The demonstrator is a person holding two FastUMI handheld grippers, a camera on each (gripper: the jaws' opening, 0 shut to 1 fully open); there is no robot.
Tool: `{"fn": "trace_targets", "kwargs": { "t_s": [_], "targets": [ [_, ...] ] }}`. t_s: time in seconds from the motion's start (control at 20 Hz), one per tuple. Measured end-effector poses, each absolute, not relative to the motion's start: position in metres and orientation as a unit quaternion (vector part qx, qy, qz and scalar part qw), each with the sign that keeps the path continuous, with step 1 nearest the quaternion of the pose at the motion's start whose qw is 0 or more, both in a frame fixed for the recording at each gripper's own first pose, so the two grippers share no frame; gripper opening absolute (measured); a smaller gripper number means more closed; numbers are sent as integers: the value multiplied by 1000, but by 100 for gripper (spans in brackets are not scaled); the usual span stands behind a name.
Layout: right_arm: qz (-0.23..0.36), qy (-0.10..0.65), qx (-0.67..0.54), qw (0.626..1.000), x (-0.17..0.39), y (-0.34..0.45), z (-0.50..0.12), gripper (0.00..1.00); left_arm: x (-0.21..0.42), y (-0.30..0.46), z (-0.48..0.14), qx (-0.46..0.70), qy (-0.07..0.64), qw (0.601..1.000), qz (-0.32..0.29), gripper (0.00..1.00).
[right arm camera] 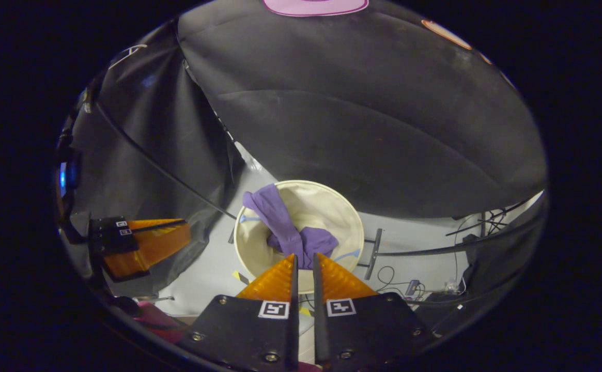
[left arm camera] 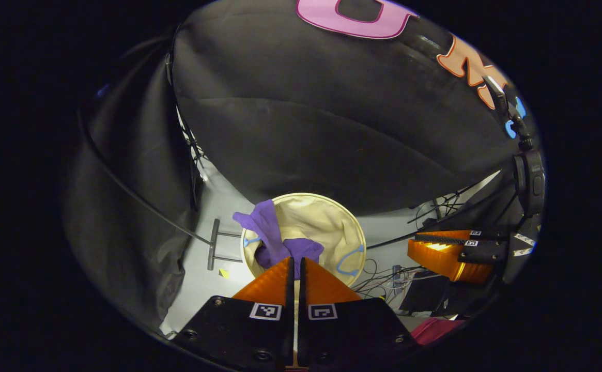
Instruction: Grasp the clothes on the hanger with both hands and then place them into the laundry hamper below.
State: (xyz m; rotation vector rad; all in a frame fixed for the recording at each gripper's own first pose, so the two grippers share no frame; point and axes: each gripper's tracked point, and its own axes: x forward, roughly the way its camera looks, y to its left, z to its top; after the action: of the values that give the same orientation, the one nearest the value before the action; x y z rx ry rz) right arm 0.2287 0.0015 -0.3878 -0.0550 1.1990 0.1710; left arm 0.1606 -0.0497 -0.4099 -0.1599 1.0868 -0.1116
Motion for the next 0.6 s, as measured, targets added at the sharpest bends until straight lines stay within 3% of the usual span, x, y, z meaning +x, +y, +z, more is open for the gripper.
{"fn": "trace_targets", "kwargs": {
  "t_s": [0.6],
  "targets": [
    [36, 468, 8, 883, 248, -14, -312, 12, 182, -58, -329, -73, 426, 899, -75, 5]
  ]
}}
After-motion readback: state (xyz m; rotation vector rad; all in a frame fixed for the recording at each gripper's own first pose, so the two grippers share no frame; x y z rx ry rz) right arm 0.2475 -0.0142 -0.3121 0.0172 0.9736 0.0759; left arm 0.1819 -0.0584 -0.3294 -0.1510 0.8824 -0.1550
